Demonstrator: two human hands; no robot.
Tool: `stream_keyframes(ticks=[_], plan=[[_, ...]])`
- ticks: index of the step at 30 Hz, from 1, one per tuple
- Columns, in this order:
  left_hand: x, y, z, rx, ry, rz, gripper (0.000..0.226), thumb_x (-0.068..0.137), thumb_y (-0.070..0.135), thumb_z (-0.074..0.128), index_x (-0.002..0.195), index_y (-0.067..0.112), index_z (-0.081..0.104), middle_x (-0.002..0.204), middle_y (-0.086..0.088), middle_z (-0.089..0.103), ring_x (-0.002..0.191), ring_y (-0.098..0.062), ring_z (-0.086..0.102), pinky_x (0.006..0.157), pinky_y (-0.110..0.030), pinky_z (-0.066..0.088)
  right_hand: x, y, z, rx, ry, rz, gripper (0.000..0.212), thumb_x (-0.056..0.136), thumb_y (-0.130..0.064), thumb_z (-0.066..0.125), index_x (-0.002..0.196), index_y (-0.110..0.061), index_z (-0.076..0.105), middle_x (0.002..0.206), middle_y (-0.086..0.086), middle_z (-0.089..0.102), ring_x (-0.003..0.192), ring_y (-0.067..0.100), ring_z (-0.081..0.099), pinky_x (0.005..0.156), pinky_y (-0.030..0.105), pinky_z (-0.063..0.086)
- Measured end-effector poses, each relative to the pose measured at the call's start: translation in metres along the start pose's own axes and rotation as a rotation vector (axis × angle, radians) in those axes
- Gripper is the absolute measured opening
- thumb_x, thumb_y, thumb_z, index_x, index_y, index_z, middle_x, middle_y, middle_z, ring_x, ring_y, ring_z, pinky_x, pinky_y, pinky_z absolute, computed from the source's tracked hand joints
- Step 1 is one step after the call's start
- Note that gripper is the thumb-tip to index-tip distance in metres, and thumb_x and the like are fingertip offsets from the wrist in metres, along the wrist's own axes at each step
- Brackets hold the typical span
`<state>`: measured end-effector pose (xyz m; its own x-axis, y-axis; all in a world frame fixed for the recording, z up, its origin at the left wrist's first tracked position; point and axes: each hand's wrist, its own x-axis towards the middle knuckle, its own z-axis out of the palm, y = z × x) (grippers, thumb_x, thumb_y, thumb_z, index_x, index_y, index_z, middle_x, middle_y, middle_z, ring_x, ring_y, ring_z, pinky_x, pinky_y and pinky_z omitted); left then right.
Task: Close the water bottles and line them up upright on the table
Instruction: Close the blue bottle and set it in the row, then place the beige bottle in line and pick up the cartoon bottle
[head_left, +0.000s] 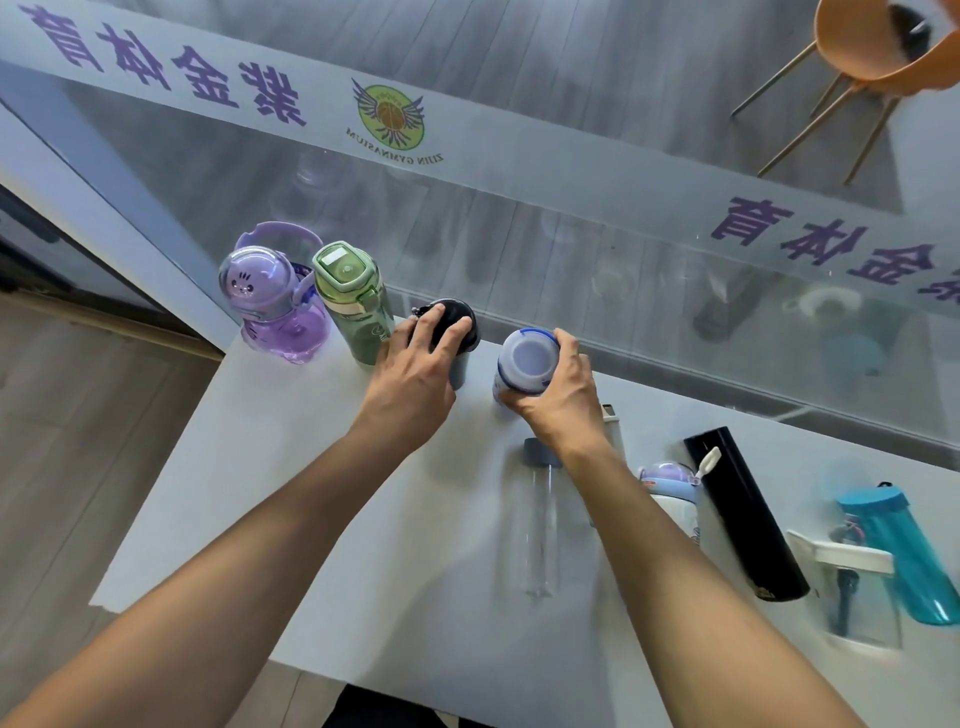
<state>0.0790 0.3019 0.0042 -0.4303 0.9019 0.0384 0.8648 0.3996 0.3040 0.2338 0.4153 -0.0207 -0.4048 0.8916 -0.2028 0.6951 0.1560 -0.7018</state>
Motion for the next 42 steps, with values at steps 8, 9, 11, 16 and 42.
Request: stream_keyframes(ticks=[8,9,11,16,42], plan=[[-0.012,0.034,0.003,0.024,0.060,0.097,0.072,0.076,0.008,0.064,0.144,0.020,0.044,0.150,-0.010,0.041,0.134,-0.037,0.037,0.106,-0.050,0.035,0.002,0.035,-0.040,-0.152,-0.055,0.075,0.106,0.069,-0.028,0.086,0.155,-0.027,0.024,0.138,0.009,0.046,0.131,0.027,0.045,0.104,0.036,0.042],[-0.014,0.041,0.007,0.021,0.055,0.128,0.072,0.076,0.008,0.064,0.144,0.021,0.044,0.150,-0.009,0.041,0.134,-0.037,0.038,0.106,-0.049,0.035,0.002,0.044,-0.045,-0.161,-0.045,0.105,0.103,0.070,-0.027,0.085,0.154,-0.026,0.025,0.138,0.010,0.046,0.130,0.029,0.046,0.104,0.036,0.041],[-0.017,0.053,0.015,0.020,0.033,0.172,0.072,0.075,0.008,0.063,0.143,0.021,0.044,0.152,-0.009,0.041,0.134,-0.036,0.038,0.106,-0.047,0.035,0.003,0.061,-0.053,-0.171,-0.042,0.174,0.098,0.074,-0.030,0.082,0.154,-0.022,0.026,0.141,0.012,0.044,0.131,0.031,0.045,0.104,0.036,0.039],[-0.020,0.069,0.033,0.027,-0.047,0.162,0.077,0.072,0.008,0.067,0.144,0.022,0.044,0.152,-0.010,0.041,0.135,-0.037,0.040,0.106,-0.045,0.035,0.009,0.088,-0.049,-0.238,-0.130,0.294,0.101,0.073,-0.050,0.082,0.151,-0.017,0.027,0.141,0.016,0.046,0.130,0.036,0.046,0.105,0.040,0.039],[-0.028,0.078,0.033,-0.015,-0.193,0.050,0.087,0.080,0.009,0.058,0.153,0.033,0.017,0.165,0.003,0.008,0.144,-0.027,0.023,0.108,-0.040,0.029,-0.015,0.097,-0.052,0.152,0.200,0.006,0.082,0.064,-0.033,0.090,0.133,-0.024,0.045,0.124,-0.004,0.055,0.115,0.018,0.054,0.098,0.032,0.045]])
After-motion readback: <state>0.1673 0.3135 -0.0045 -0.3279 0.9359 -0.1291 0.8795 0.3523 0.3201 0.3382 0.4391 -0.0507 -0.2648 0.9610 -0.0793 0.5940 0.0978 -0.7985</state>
